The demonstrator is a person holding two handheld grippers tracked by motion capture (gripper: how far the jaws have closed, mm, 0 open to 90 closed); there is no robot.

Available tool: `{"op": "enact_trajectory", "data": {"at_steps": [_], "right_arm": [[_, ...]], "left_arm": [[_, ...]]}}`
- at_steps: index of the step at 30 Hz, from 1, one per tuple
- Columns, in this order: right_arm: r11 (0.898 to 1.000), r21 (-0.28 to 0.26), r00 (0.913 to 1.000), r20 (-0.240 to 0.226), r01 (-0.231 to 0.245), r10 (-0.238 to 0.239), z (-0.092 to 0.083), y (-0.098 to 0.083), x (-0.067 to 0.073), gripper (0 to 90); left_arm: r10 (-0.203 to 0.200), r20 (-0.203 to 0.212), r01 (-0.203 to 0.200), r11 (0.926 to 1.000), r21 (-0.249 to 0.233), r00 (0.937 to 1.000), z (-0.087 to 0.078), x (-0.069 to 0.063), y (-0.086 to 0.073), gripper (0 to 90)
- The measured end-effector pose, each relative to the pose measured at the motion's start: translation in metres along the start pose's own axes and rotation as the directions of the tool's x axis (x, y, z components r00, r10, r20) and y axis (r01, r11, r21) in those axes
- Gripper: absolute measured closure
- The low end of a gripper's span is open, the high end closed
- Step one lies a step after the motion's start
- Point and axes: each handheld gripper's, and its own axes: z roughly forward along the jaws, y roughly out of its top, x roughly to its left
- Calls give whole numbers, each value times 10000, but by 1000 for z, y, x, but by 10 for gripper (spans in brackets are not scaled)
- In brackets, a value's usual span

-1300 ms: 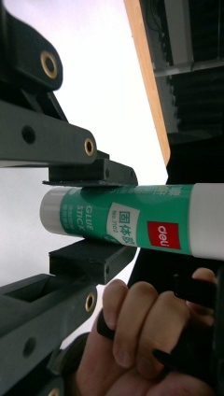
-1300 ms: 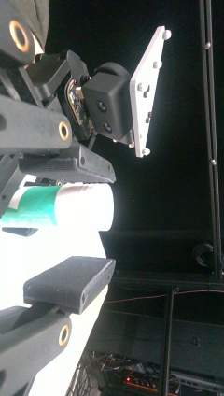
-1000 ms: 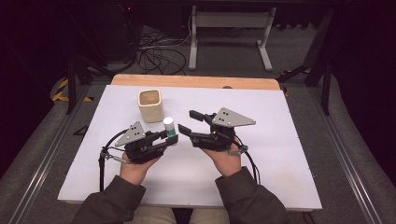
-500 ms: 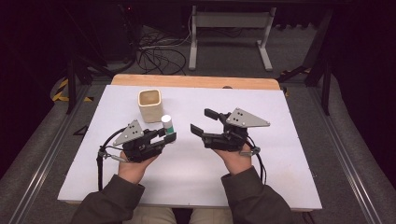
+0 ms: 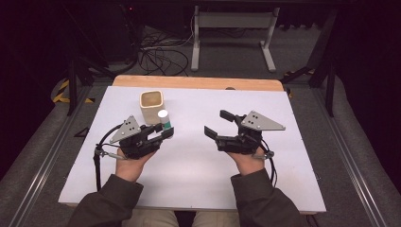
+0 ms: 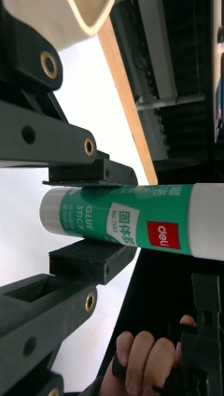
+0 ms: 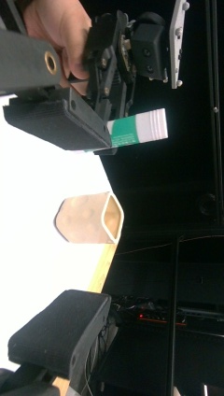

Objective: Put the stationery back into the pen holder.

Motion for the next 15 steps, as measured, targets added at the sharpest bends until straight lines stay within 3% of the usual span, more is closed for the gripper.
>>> {"op": "enact_trajectory", "data": {"at_steps": [15], "right_arm": [[9998,-188,9993,372,-60,67,-21,-3,-10,164]], "left_arm": [[95,-573,-100,9999,-87,9983,1,17,5,657]]}}
